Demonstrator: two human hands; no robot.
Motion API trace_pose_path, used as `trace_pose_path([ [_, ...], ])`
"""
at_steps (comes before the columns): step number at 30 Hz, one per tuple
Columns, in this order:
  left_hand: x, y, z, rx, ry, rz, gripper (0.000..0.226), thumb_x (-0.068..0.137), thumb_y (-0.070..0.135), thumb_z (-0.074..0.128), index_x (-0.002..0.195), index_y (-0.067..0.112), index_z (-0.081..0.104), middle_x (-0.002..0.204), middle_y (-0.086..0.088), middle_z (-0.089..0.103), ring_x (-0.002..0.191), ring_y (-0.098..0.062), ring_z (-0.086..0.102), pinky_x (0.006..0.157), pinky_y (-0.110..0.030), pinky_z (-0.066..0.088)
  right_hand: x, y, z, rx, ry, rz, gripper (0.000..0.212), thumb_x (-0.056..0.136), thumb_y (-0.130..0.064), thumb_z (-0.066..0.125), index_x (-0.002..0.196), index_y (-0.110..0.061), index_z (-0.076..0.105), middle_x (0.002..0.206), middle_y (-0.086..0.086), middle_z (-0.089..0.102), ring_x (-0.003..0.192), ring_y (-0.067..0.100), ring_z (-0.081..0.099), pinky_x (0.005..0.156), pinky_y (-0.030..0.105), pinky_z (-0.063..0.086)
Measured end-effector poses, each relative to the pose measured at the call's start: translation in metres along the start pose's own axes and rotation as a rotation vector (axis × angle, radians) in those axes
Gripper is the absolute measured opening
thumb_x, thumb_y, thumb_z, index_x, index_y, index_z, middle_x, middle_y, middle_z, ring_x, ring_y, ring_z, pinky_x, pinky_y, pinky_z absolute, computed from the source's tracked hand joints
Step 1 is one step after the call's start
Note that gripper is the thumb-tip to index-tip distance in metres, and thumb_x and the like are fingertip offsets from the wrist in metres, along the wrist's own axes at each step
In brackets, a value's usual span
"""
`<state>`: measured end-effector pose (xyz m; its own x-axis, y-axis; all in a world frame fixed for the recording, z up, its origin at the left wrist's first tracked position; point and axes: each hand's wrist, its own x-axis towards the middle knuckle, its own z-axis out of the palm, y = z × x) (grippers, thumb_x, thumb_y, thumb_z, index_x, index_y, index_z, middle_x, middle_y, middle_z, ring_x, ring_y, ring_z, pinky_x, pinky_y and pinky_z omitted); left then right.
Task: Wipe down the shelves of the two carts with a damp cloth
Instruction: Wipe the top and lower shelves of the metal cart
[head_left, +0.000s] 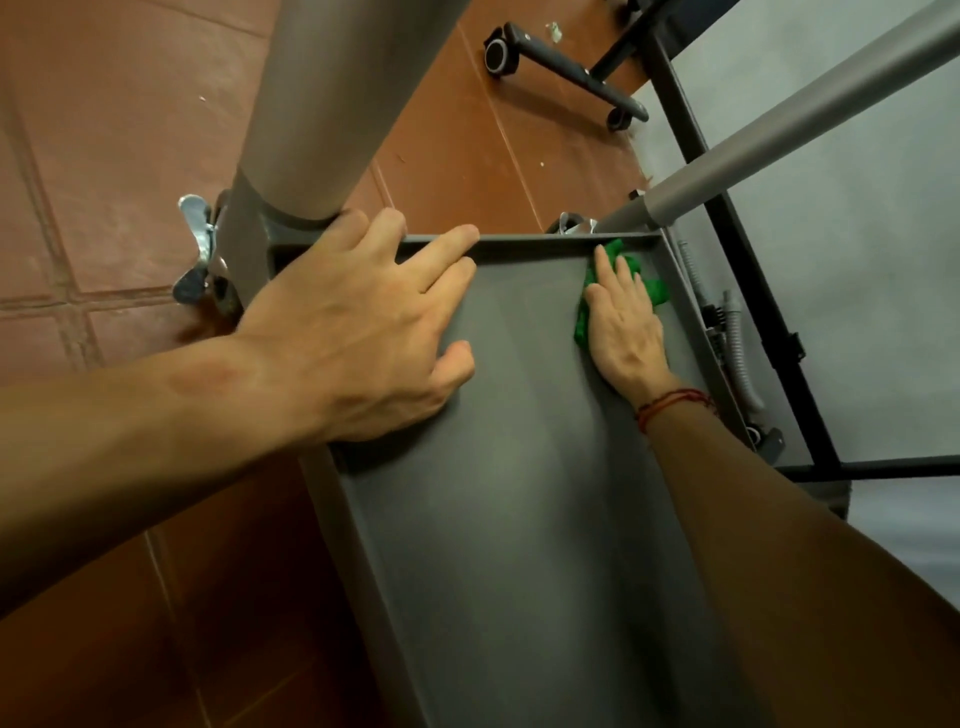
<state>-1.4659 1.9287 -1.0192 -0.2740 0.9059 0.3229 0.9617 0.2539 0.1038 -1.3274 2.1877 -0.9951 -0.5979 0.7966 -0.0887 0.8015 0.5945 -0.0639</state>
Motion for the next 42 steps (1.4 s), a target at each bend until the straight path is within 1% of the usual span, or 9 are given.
trace_pose_path([
  [3, 0.001, -0.001, 0.001, 0.014, -0.008, 0.004, 0.071, 0.094, 0.049, 0.015, 0.135, 0.003, 0.049, 0.158, -0.016, 0.031, 0.089, -0.036, 0.048, 0.078, -0.044, 0.038, 0.005, 0.016, 0.001, 0.054, 0.054, -0.018, 0.061, 0.102, -0.041, 0.027, 0.159, -0.024, 0.014, 0.166, 0.001, 0.015, 0.152, 0.018, 0.013, 0.124, 0.047, 0.011],
  [8, 0.0, 0.0, 0.004, 0.007, 0.0, -0.004, 0.071, 0.094, 0.051, 0.014, 0.13, 0.005, 0.054, 0.159, -0.013, 0.031, 0.093, -0.035, 0.047, 0.081, -0.045, 0.037, 0.019, 0.056, -0.001, -0.055, 0.002, 0.142, 0.07, 0.096, -0.066, 0.016, 0.158, -0.034, 0.016, 0.167, -0.003, 0.009, 0.153, 0.022, 0.008, 0.122, 0.055, 0.008],
  [13, 0.001, 0.001, 0.005, -0.01, -0.001, -0.014, 0.071, 0.094, 0.05, 0.015, 0.13, 0.004, 0.053, 0.158, -0.014, 0.034, 0.092, -0.036, 0.048, 0.083, -0.048, 0.039, 0.006, 0.112, -0.002, -0.13, -0.03, 0.316, 0.05, 0.107, -0.021, 0.021, 0.157, -0.019, 0.021, 0.167, 0.008, 0.008, 0.151, 0.035, 0.009, 0.122, 0.052, 0.011],
  [16, 0.003, 0.002, 0.004, -0.011, -0.005, -0.014, 0.072, 0.093, 0.052, 0.013, 0.131, 0.005, 0.052, 0.159, -0.014, 0.031, 0.093, -0.035, 0.047, 0.085, -0.047, 0.038, 0.004, 0.109, 0.002, -0.14, -0.005, 0.357, 0.054, 0.104, -0.037, 0.015, 0.154, -0.022, 0.027, 0.166, 0.005, 0.015, 0.15, 0.032, 0.015, 0.121, 0.054, 0.015],
  [20, 0.003, 0.003, 0.004, 0.032, -0.015, -0.009, 0.074, 0.093, 0.053, 0.012, 0.134, 0.005, 0.051, 0.159, -0.015, 0.029, 0.096, -0.037, 0.047, 0.084, -0.046, 0.036, 0.016, 0.088, 0.013, -0.19, 0.038, 0.259, 0.065, 0.093, -0.041, 0.011, 0.146, -0.013, 0.035, 0.161, 0.009, 0.026, 0.143, 0.036, 0.028, 0.114, 0.06, 0.028],
  [29, 0.004, 0.003, 0.003, 0.021, 0.011, -0.01, 0.073, 0.094, 0.049, 0.017, 0.139, 0.0, 0.046, 0.158, -0.017, 0.033, 0.1, -0.04, 0.051, 0.083, -0.047, 0.034, -0.08, -0.061, 0.015, 0.026, 0.024, -0.302, 0.063, 0.092, -0.05, 0.016, 0.155, -0.043, 0.017, 0.167, -0.006, 0.011, 0.153, 0.012, 0.004, 0.124, 0.049, 0.01],
  [34, 0.003, 0.001, 0.004, 0.003, 0.031, -0.006, 0.072, 0.094, 0.048, 0.017, 0.14, 0.001, 0.046, 0.158, -0.016, 0.032, 0.096, -0.036, 0.05, 0.083, -0.045, 0.037, -0.094, -0.048, 0.013, 0.025, 0.028, -0.464, 0.06, 0.097, -0.054, 0.025, 0.155, -0.039, 0.022, 0.166, -0.006, 0.014, 0.153, 0.013, 0.007, 0.124, 0.045, 0.013],
  [38, 0.003, -0.001, 0.006, -0.008, 0.05, 0.008, 0.07, 0.094, 0.047, 0.02, 0.136, -0.002, 0.05, 0.155, -0.017, 0.037, 0.095, -0.038, 0.052, 0.082, -0.047, 0.039, -0.064, -0.005, 0.012, 0.007, 0.088, -0.25, 0.066, 0.093, -0.061, 0.027, 0.154, -0.037, 0.028, 0.165, -0.001, 0.02, 0.151, 0.019, 0.016, 0.119, 0.038, 0.015],
  [42, 0.002, 0.0, 0.006, -0.025, 0.042, -0.01, 0.074, 0.094, 0.05, 0.015, 0.139, 0.001, 0.048, 0.157, -0.014, 0.035, 0.101, -0.038, 0.051, 0.088, -0.047, 0.039, -0.048, 0.107, 0.006, -0.068, 0.051, 0.169, 0.083, 0.086, -0.067, 0.012, 0.154, -0.024, 0.032, 0.163, 0.008, 0.024, 0.149, 0.03, 0.022, 0.121, 0.053, 0.018],
])
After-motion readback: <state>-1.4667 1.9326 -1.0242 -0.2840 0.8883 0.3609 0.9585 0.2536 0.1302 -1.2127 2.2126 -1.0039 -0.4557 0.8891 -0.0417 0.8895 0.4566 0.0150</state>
